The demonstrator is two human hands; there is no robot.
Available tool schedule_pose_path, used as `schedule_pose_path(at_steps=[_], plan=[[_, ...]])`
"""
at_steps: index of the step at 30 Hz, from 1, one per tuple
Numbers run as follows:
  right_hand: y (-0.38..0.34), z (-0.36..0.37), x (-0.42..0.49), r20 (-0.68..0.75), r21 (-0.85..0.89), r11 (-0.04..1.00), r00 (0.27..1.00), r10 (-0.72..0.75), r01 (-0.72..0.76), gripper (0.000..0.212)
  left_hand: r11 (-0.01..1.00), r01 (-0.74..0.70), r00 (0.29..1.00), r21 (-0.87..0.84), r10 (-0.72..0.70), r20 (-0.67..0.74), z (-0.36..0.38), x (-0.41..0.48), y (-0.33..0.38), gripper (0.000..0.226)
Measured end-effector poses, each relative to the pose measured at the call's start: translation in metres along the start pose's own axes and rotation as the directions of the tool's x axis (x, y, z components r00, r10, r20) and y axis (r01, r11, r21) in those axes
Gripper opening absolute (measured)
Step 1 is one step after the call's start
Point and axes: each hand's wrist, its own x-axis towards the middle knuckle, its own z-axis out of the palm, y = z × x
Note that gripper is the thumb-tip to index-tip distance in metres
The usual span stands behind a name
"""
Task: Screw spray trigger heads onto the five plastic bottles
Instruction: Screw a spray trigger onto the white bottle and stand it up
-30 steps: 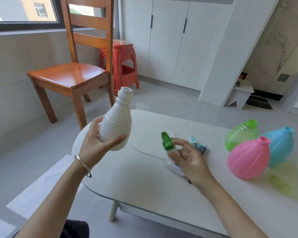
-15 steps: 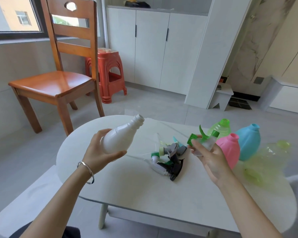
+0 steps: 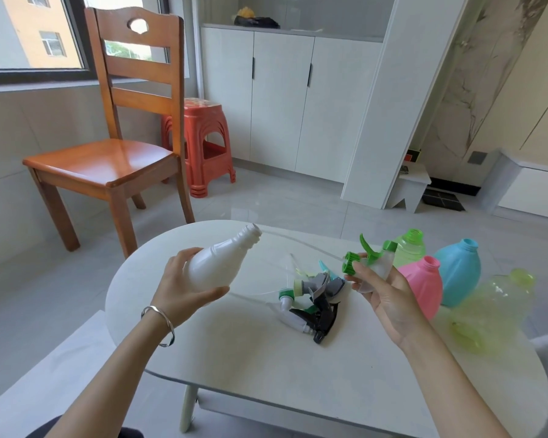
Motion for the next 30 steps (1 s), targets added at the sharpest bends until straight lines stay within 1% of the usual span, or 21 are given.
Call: schedule_pose_path(at_steps=[3, 5, 8, 11, 12, 14, 16, 18, 20, 22, 23, 25, 26, 28, 30], plan=[[0.001, 0.0, 0.0, -0.012, -0.025, 1.0, 1.0, 0.002, -0.003, 0.081, 0.994, -0.071, 0.997, 0.082, 0.068, 0.04, 0.001, -0.001, 0.001, 0.082], [0.003, 0.002, 0.001, -0.003, -0.027, 1.0, 1.0, 0.004, -0.004, 0.074, 0.986, -0.134, 0.986, 0.102, 0.122, 0.114, 0.003, -0.003, 0.002, 0.084], [0.008, 0.01, -0.002, 0.058, 0.011, 1.0, 0.998, 0.01, -0.011, 0.062, 0.983, -0.178, 0.958, 0.045, 0.163, 0.234, 0.009, -0.009, 0.011, 0.086], [0.012, 0.02, -0.005, 0.133, 0.014, 0.999, 0.991, 0.031, -0.033, 0.038, 0.985, -0.172, 0.943, -0.027, 0.173, 0.285, 0.017, -0.013, 0.019, 0.08], [0.012, 0.023, -0.006, 0.142, 0.012, 0.999, 0.989, 0.033, -0.035, 0.036, 0.985, -0.171, 0.94, -0.037, 0.174, 0.292, 0.019, -0.014, 0.021, 0.078], [0.012, 0.024, -0.006, 0.151, -0.023, 0.999, 0.988, 0.031, -0.028, 0.048, 0.986, -0.159, 0.942, -0.044, 0.165, 0.292, 0.021, -0.013, 0.023, 0.076], [0.009, 0.025, -0.006, 0.164, -0.102, 0.995, 0.986, 0.022, -0.005, 0.057, 0.989, -0.12, 0.944, -0.091, 0.142, 0.298, 0.02, -0.012, 0.025, 0.075], [0.01, 0.025, -0.006, 0.185, -0.164, 0.986, 0.983, 0.013, 0.018, 0.056, 0.985, -0.053, 0.946, -0.164, 0.103, 0.309, 0.018, -0.013, 0.028, 0.073], [0.008, 0.026, -0.007, 0.198, -0.202, 0.979, 0.98, 0.002, 0.039, 0.057, 0.966, 0.048, 0.954, -0.254, 0.031, 0.299, 0.018, -0.014, 0.03, 0.073], [0.006, 0.027, -0.007, 0.219, -0.237, 0.97, 0.976, 0.002, 0.051, 0.059, 0.914, 0.19, 0.949, -0.358, -0.077, 0.307, 0.019, -0.015, 0.031, 0.072], [0.004, 0.027, -0.008, 0.238, -0.248, 0.967, 0.971, 0.002, 0.059, 0.058, 0.88, 0.269, 0.934, -0.392, -0.139, 0.329, 0.019, -0.016, 0.033, 0.07], [0.0, 0.028, -0.009, 0.288, -0.276, 0.958, 0.958, 0.003, 0.08, 0.055, 0.807, 0.414, 0.887, -0.421, -0.254, 0.385, 0.018, -0.019, 0.04, 0.059], [-0.002, 0.027, -0.01, 0.309, -0.298, 0.951, 0.951, 0.008, 0.088, 0.051, 0.784, 0.459, 0.867, -0.418, -0.292, 0.404, 0.017, -0.02, 0.043, 0.054], [-0.006, 0.027, -0.012, 0.33, -0.337, 0.937, 0.944, 0.026, 0.092, 0.042, 0.791, 0.479, 0.859, -0.38, -0.334, 0.389, 0.016, -0.018, 0.045, 0.048], [-0.006, 0.026, -0.013, 0.332, -0.371, 0.924, 0.943, 0.038, 0.094, 0.036, 0.817, 0.437, 0.885, -0.377, -0.316, 0.341, 0.016, -0.017, 0.046, 0.036]])
